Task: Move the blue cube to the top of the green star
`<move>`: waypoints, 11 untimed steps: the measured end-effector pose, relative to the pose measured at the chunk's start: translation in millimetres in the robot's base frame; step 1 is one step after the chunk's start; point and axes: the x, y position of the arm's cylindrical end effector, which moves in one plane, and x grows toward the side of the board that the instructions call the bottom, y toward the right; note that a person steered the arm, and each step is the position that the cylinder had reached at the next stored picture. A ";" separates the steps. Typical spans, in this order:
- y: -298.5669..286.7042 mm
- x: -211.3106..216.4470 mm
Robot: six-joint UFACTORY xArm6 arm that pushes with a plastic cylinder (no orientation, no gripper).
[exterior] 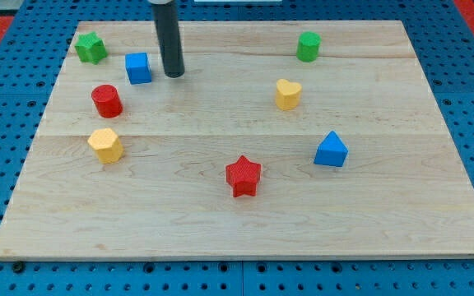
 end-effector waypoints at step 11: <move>-183.3 -64.3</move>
